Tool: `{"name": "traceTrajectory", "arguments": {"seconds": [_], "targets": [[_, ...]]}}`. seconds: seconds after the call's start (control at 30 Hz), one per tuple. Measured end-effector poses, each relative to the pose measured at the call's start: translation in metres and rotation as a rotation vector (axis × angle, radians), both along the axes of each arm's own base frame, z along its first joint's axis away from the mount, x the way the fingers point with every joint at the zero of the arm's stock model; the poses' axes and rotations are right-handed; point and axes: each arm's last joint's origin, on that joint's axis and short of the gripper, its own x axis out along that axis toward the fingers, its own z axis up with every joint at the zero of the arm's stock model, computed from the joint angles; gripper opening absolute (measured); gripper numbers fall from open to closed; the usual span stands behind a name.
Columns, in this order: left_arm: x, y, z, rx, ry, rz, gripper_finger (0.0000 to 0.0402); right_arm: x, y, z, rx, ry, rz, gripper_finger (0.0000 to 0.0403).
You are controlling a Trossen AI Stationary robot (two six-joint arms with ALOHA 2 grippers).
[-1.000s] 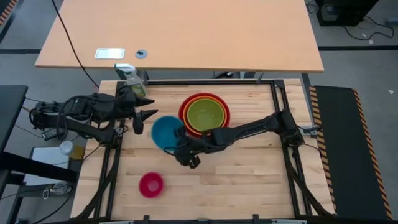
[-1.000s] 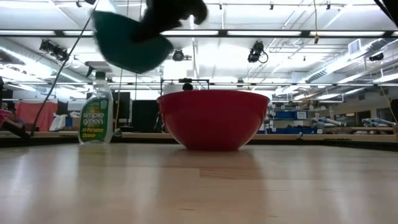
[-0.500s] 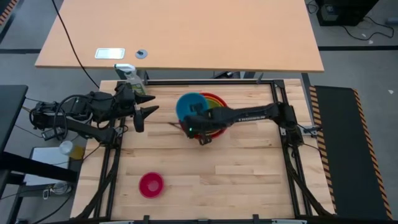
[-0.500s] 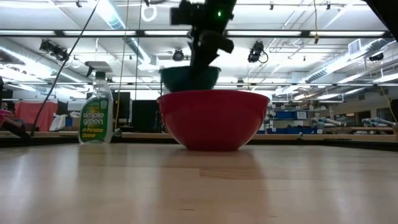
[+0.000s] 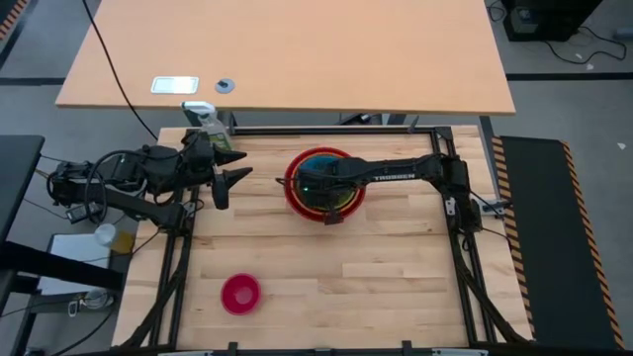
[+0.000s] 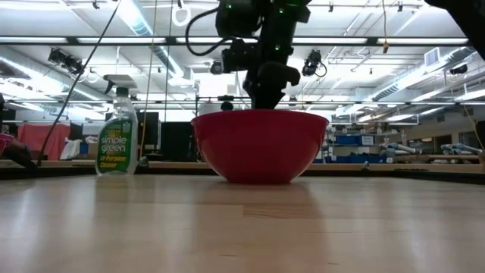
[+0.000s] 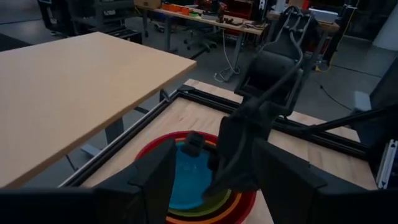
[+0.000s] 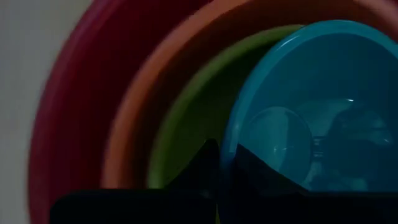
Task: Nest bowls inside each other
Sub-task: Stack the blue bowl on the green bowl, then stack the pink bowl on the blue bowl
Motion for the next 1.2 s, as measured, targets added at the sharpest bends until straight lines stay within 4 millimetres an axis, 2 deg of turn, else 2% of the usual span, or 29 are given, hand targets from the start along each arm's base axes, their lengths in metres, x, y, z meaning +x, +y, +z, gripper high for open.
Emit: {"name": "traceTrajectory", "arguments": {"seconds": [0.2,0.37,0.7,0.9,1.07,1.2], "targets": [[0.000,0.000,0.000,-0.011,-0.004,0.003,0.0215,-0.005,-0.008,-0.012,0.081,0.027,-0.022,0.0031],[0.000,0.000,0.000,-0.012,-0.005,0.003,0.0215,-0.007,-0.013,-0.016,0.129,0.031,-0.062,0.0048],[-0.001,0.000,-0.005,-0.072,0.023,0.016,0.0215,-0.008,-0.020,-0.014,0.216,0.027,-0.092,0.0133],[-0.005,-0.004,-0.022,-0.252,0.172,-0.079,0.0215,-0.010,-0.020,0.011,0.224,0.045,-0.118,0.0170],[-0.001,-0.012,-0.043,-0.424,0.390,-0.149,0.0215,-0.016,-0.019,0.047,0.217,0.018,-0.122,0.0175],[0.011,-0.028,-0.067,-0.556,0.589,-0.222,0.0215,-0.030,-0.018,0.083,0.228,-0.056,-0.184,0.0172]]}}
